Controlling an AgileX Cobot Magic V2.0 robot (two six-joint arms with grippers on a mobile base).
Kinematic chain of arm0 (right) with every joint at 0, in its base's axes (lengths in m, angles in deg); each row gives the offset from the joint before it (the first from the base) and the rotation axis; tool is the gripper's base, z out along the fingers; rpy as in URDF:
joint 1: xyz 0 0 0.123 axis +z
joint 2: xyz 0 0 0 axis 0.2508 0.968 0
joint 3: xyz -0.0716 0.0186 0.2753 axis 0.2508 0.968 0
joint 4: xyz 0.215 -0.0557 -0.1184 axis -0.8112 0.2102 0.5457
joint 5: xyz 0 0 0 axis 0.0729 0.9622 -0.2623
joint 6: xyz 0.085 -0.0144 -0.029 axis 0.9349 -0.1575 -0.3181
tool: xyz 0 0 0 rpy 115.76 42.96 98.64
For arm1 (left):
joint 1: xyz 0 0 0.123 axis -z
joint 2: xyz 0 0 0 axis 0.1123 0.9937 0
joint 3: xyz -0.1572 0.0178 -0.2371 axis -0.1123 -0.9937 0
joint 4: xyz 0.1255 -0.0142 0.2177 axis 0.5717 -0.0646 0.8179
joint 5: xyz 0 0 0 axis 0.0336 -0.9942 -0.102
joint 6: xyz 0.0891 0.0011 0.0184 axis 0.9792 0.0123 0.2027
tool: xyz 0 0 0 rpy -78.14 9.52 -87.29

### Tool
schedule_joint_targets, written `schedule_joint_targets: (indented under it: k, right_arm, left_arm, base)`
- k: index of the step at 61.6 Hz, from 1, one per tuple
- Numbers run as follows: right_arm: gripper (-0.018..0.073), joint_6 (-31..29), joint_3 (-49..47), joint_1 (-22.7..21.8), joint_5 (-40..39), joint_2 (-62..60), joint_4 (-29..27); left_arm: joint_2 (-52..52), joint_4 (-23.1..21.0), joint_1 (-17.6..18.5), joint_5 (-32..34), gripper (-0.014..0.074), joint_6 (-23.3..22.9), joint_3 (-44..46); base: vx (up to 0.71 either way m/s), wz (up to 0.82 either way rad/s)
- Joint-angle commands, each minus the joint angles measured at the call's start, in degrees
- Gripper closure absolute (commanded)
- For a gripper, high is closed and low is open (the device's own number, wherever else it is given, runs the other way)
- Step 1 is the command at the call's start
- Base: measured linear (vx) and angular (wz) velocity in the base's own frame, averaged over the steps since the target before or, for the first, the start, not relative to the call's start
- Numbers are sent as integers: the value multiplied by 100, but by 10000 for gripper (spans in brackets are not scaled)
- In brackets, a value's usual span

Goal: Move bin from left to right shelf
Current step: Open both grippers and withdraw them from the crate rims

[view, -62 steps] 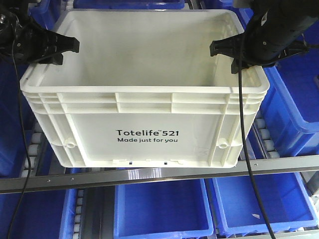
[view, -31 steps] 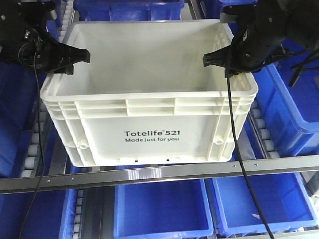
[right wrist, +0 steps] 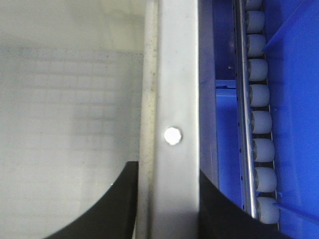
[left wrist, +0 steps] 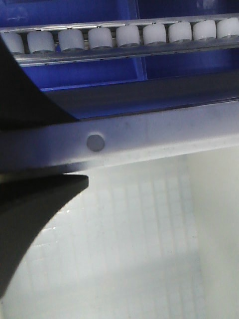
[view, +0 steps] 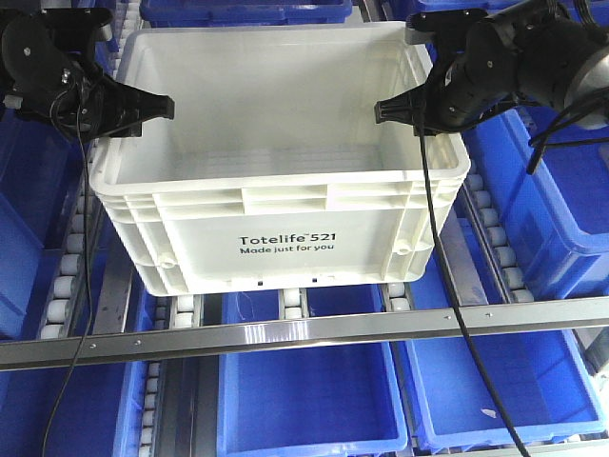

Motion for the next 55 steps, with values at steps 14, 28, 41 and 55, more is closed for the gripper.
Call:
schedule_joint_targets:
  k: [14, 28, 41, 55]
  right_arm:
    - [356, -61, -226, 4, -1077, -316, 423]
    - [27, -41, -226, 4, -1102, -469, 418]
    - [-111, -42, -206, 21, -1058, -741, 582]
    - [-99, -37, 279, 21, -1321, -1263, 618]
  left_arm:
    - [-192, -412, 105, 418, 246, 212, 199]
    - [-398, -350, 105, 402, 32, 228, 199]
    - [-865, -364, 105, 300, 19, 655, 192]
    - [-1579, -376, 105, 493, 19, 773, -366]
  base:
    - [0, 0]
    - [0, 0]
    - [0, 0]
    - [0, 0]
